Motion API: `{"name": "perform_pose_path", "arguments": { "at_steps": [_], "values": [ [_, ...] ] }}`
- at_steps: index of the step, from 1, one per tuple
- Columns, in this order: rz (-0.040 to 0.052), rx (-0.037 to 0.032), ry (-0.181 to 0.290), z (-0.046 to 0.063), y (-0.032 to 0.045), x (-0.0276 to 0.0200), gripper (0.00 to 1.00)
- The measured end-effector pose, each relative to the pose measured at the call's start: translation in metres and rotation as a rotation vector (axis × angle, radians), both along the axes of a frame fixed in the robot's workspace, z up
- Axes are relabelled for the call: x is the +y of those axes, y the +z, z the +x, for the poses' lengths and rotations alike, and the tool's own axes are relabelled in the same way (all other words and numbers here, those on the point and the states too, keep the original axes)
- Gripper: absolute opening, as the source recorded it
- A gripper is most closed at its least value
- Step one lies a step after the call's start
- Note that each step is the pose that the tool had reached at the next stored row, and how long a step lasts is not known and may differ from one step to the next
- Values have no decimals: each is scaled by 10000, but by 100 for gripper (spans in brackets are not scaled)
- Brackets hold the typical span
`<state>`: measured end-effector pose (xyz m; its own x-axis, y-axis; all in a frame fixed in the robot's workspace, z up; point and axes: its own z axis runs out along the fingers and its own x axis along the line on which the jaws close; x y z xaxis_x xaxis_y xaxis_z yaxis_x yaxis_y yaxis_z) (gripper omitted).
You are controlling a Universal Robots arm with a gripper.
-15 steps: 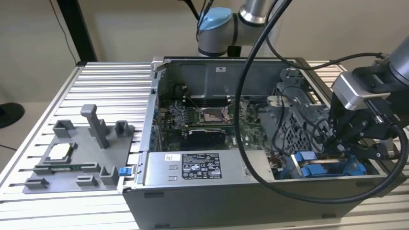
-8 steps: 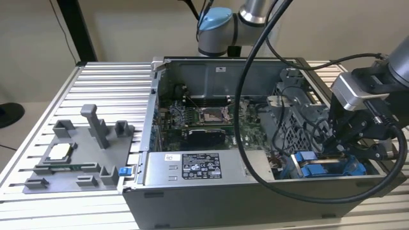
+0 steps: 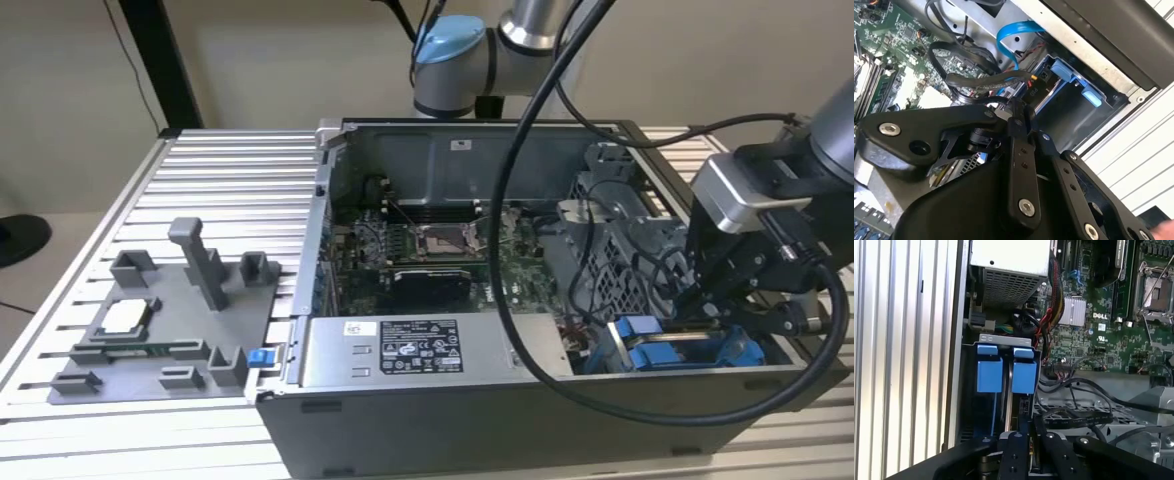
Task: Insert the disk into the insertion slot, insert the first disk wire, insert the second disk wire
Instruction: 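Insert the second disk wire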
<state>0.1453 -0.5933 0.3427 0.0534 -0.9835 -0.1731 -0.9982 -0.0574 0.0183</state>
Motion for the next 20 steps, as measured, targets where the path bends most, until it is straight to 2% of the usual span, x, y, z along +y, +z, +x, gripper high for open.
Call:
{"name": "perform_pose_path", "arguments": {
  "at_steps": [9, 15, 17, 18, 20],
  "values": [
    [-3, -30, -27, 1, -39, 0, 0],
    [-13, -32, -54, 0, -126, 0, 0],
    [-17, -33, -54, 1, -128, 1, 0],
    [9, -34, -53, 2, -136, 3, 100],
    [38, -34, -52, 4, -115, 1, 100]
  ]
}}
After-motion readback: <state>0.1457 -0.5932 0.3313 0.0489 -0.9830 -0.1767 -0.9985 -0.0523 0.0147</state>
